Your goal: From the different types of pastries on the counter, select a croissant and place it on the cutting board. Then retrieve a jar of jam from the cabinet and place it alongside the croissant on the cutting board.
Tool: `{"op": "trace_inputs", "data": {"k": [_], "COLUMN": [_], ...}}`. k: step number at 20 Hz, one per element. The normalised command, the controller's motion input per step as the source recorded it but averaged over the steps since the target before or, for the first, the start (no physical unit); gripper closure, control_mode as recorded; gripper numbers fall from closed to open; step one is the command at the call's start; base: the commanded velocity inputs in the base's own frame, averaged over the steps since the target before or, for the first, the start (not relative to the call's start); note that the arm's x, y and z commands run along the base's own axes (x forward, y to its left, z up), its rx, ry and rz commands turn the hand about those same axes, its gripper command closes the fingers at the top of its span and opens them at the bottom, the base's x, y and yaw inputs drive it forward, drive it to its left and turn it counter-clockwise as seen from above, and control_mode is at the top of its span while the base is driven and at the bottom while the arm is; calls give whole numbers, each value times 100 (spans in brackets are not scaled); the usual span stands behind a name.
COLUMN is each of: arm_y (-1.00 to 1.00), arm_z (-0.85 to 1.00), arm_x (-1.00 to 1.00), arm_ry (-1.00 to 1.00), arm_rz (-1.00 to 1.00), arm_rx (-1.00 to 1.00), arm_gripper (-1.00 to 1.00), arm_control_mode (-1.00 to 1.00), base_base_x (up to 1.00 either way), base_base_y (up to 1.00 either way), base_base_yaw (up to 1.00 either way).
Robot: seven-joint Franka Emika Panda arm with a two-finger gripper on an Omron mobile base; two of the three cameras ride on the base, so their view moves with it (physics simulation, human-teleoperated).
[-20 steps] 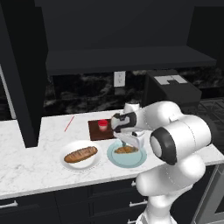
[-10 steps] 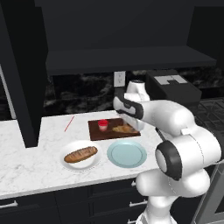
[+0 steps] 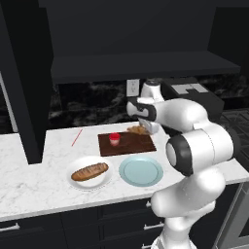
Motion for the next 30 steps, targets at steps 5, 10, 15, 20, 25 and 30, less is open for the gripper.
{"op": "trace_inputs", "data": {"k": [5,10,15,20,25,30], "arm_y": [0,0,-11,-6,0,0], "arm_z": [-52,-14,-25,-32,-34,-52], "arm_x": [23,2,33,10,24,53], "arm_ry": [0,0,-7,-6,5,2], "arm_rz": [0,0,0,0,0,0], "arm_rx": [-1,4,-6,-10,-2,-11], "arm_gripper": [100,100,100,100,100,100], "arm_control_mode": [-100,-100,-100,-100,-100,-100], "base_base_x": [0,0,0,0,0,0], "base_base_y": [0,0,0,0,0,0], "base_base_yaw": [0,0,0,0,0,0]}}
